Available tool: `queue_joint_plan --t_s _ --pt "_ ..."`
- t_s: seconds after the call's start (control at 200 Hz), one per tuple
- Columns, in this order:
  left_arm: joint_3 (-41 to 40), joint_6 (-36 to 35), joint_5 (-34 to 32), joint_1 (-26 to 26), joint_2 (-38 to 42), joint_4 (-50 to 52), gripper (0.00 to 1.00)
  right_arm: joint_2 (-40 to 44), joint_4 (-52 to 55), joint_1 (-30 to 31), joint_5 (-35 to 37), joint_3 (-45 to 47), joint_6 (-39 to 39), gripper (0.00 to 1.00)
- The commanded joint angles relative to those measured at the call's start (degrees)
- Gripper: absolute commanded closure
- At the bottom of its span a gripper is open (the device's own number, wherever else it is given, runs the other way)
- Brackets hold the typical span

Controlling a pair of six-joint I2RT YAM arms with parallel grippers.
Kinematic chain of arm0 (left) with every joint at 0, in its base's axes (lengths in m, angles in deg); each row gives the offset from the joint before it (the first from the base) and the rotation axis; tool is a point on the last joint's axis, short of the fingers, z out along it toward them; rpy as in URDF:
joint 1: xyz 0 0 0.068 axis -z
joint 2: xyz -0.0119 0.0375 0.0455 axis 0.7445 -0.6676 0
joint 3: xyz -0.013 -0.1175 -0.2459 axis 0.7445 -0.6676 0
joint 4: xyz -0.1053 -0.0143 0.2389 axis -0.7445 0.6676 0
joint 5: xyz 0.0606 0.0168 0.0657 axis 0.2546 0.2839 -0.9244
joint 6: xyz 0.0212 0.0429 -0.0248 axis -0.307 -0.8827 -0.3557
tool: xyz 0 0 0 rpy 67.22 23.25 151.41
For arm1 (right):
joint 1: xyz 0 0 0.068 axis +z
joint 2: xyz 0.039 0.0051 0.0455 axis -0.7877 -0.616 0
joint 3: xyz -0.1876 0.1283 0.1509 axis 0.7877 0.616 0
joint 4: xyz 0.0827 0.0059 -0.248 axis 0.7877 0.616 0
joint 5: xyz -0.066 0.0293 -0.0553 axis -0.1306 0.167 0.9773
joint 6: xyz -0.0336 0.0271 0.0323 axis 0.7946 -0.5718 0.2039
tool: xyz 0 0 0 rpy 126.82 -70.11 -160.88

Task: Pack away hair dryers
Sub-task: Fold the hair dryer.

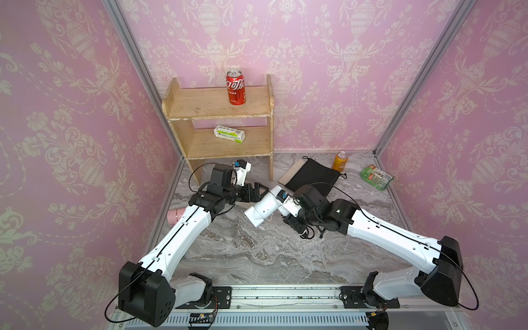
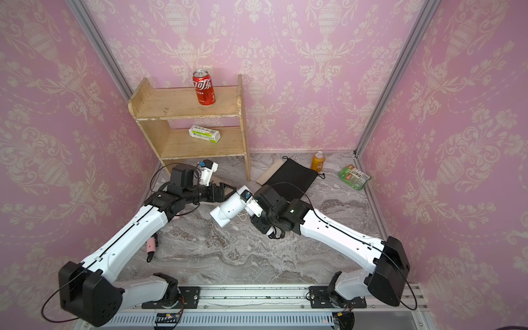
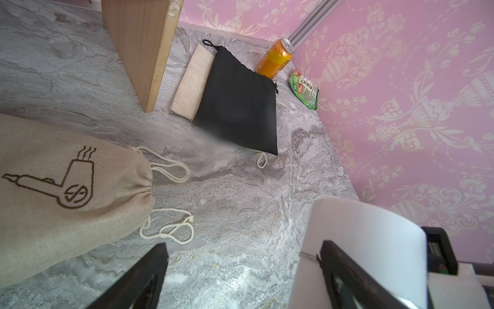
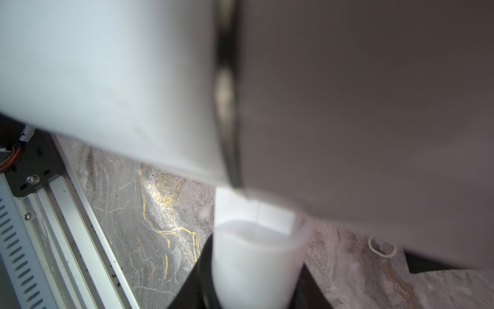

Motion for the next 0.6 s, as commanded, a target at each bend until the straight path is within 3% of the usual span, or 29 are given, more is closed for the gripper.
queue_joint_plan --t_s 0.0,0.595 --pt "0.15 -2.95 1.60 0.78 1.46 2.43 0.08 0.61 -4.07 -0.55 -1.73 -2.20 1.82 0.64" --pt "10.09 -8.68 15.70 0.51 -4.80 10.68 0.07 4.49 -5.70 -0.56 5.02 0.87 10.46 0.63"
